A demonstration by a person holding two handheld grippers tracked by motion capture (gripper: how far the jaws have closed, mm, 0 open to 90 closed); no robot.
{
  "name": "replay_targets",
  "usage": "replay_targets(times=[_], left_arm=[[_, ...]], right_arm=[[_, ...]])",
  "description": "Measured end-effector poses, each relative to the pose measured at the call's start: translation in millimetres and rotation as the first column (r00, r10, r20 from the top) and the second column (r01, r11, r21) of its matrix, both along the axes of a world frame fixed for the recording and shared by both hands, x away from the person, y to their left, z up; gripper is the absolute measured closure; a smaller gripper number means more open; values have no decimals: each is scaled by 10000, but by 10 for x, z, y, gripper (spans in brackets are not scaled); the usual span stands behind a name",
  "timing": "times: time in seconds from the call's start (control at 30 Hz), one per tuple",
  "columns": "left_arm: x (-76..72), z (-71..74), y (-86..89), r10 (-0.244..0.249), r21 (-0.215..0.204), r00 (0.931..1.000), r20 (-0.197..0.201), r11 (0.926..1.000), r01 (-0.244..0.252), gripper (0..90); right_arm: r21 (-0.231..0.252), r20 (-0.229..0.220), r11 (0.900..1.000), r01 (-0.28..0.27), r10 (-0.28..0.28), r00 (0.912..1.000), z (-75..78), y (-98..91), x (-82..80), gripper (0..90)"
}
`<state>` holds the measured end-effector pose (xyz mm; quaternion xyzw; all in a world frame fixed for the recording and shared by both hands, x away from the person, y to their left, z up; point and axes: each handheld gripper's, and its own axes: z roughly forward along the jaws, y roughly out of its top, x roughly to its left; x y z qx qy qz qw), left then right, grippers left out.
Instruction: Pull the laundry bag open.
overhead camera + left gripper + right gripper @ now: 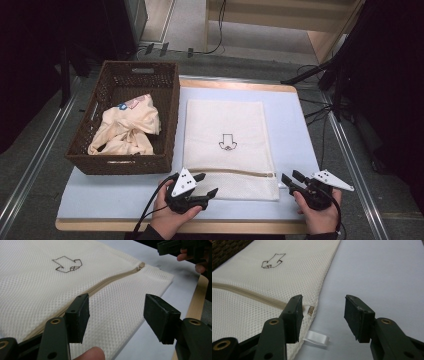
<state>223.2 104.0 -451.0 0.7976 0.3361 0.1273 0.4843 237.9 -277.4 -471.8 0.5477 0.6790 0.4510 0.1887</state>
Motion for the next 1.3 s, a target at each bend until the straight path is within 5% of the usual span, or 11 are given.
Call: replay_targets(times=[0.33,0.87,1.3], left_arm=[[156,9,-390,95,227,9999,58,9997,-96,443],[361,-58,-933,-443,575,9956,-826,9971,491,771],[498,-144,-1278,-726,858,9875,-1396,9927,851,809]], right_arm=[[268,-275,9992,-303,310,9991,-36,-13,19,540],[440,-936,9970,-637,676,9933,-119,39,70,559],[122,-1245,9975,-692,701,9897,-165,90,128,571]])
